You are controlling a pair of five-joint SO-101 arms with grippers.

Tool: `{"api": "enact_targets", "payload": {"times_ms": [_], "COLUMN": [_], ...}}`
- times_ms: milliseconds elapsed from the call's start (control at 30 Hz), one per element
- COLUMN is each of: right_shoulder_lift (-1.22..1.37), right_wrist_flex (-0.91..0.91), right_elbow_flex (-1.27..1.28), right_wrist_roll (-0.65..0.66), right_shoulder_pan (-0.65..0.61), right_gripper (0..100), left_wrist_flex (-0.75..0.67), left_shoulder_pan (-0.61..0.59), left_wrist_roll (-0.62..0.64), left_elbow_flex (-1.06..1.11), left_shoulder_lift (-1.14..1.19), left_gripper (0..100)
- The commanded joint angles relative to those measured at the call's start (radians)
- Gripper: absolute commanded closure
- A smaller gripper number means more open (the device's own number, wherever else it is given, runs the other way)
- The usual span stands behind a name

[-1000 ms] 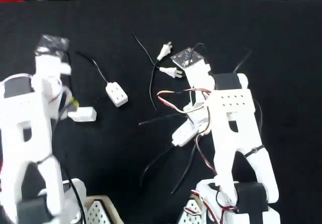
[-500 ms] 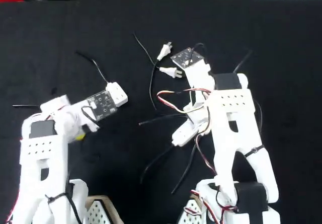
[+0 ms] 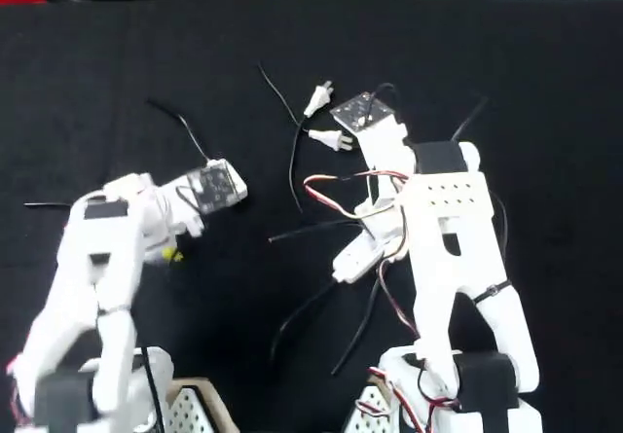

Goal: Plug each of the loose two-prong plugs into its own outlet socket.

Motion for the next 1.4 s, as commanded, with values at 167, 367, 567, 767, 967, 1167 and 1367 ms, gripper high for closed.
{"api": "enact_targets", "payload": {"times_ms": [167,367,567,767,967,1167,1367], "right_shoulder_lift": [-0.033,-0.033,-0.033,-0.033,-0.033,-0.033,-0.033], "right_wrist_flex": [-0.011,-0.012,-0.051,-0.046,-0.044,-0.048,-0.052], "right_elbow_flex": [-0.002,0.008,0.041,0.041,0.042,0.042,0.042], "right_wrist_roll": [-0.005,-0.002,-0.005,-0.006,-0.006,-0.006,-0.002], "right_shoulder_pan": [-0.012,-0.012,-0.011,-0.012,-0.012,-0.012,-0.012], "right_gripper": [96.2,96.2,96.2,96.2,96.2,96.2,96.2], "left_wrist_flex": [0.129,0.319,0.526,0.537,0.666,0.664,0.358], "left_shoulder_pan": [0.012,0.058,0.081,0.070,0.050,-0.015,-0.021], "left_wrist_roll": [0.112,0.215,0.219,0.216,0.025,-0.146,-0.098], "left_elbow_flex": [-0.255,-0.340,-0.397,-0.412,-0.418,-0.423,-0.315], "left_shoulder_lift": [0.180,0.126,0.060,0.034,0.028,0.044,0.140], "left_gripper": [73,92,94,90,86,86,85]}}
